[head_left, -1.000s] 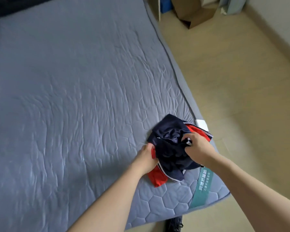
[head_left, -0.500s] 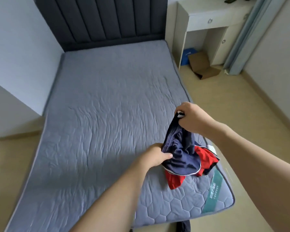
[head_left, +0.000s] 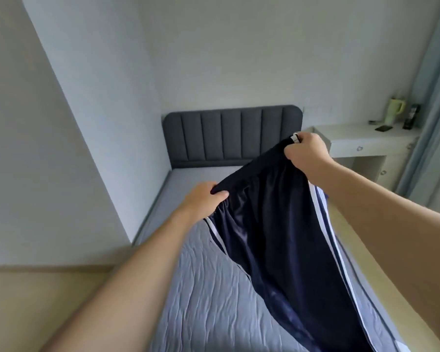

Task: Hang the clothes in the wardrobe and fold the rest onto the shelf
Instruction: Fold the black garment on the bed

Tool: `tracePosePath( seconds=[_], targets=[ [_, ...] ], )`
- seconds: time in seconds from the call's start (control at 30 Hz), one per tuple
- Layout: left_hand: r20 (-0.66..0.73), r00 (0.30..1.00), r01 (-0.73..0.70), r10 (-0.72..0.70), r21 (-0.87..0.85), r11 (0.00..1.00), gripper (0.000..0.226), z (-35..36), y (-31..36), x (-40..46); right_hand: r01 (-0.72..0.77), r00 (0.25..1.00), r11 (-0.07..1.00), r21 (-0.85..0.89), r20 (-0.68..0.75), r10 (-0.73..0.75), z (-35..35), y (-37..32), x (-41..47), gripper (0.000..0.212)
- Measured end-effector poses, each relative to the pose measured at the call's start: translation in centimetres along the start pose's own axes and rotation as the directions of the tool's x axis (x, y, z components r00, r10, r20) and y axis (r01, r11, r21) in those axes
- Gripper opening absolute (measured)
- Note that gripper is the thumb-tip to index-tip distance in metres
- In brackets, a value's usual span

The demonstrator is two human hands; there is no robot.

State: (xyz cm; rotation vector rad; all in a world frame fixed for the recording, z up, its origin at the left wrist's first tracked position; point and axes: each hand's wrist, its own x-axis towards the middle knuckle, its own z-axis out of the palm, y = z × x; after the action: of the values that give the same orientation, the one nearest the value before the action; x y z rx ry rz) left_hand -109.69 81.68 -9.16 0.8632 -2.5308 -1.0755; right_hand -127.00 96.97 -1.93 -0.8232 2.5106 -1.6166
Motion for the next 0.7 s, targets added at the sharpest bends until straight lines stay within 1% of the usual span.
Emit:
tracePosePath(
  seconds=[0.07,0.13,0.2,0.27,0.33,0.37,0.43,0.5,0.57,0.63,0.7],
  targets=[
    [-0.062,0.996,-0.059,0.062,0.05,0.997,0.031,-3.7,1.2,0.1,-0.01,1.0,0.998,0.062,-0.024,0.012,0.3,-3.4,1.1,0.028],
    [-0.122,0.987,-0.093,0.109,0.129,0.987,0.03,-7.0,2.4,0.1,-0.019,0.999,0.991,0.13,-0.032,0.023,0.5,-5.9,2.0,0.02],
    [-0.178,0.975,-0.096,0.132,0.199,0.975,0.03,-10.2,3.9,0.2,-0.016,0.999,0.983,0.182,-0.032,0.022,0.7,-7.9,2.7,0.017],
    [-0.213,0.964,-0.102,0.158,0.251,0.963,0.025,-13.4,5.7,0.3,-0.019,1.0,0.978,0.205,0.001,0.019,0.8,-10.1,3.2,0.016],
    [-0.245,0.955,-0.098,0.167,0.272,0.957,0.014,-16.1,7.1,0.3,-0.044,0.997,0.984,0.175,0.066,0.033,0.9,-11.7,3.4,0.017],
    [-0.253,0.954,-0.095,0.162,0.258,0.962,0.009,-17.3,7.6,0.1,-0.051,0.995,0.986,0.156,0.096,0.036,0.9,-12.2,3.5,0.019],
    [-0.23,0.959,-0.113,0.166,0.228,0.967,0.017,-19.5,8.3,-0.5,-0.036,0.988,0.986,0.161,0.152,0.011,1.3,-12.8,3.7,0.019],
    [-0.183,0.966,-0.15,0.186,0.192,0.97,0.024,-21.5,8.9,-1.5,-0.01,0.982,0.979,0.205,0.186,-0.029,1.7,-13.3,4.0,0.015],
    [-0.145,0.969,-0.183,0.202,0.132,0.974,0.028,-22.9,9.5,-2.5,0.015,0.977,0.968,0.25,0.2,-0.067,2.3,-13.8,4.0,0.023],
    [-0.15,0.973,-0.169,0.177,0.063,0.984,0.034,-24.1,9.8,-3.4,0.089,0.976,0.948,0.305,0.164,-0.144,3.3,-14.6,3.5,0.023],
    [-0.18,0.977,-0.125,0.112,-0.065,0.99,0.036,-25.0,9.8,-4.0,0.222,0.963,0.912,0.346,0.068,-0.26,4.1,-15.2,2.8,0.034]
  ],
)
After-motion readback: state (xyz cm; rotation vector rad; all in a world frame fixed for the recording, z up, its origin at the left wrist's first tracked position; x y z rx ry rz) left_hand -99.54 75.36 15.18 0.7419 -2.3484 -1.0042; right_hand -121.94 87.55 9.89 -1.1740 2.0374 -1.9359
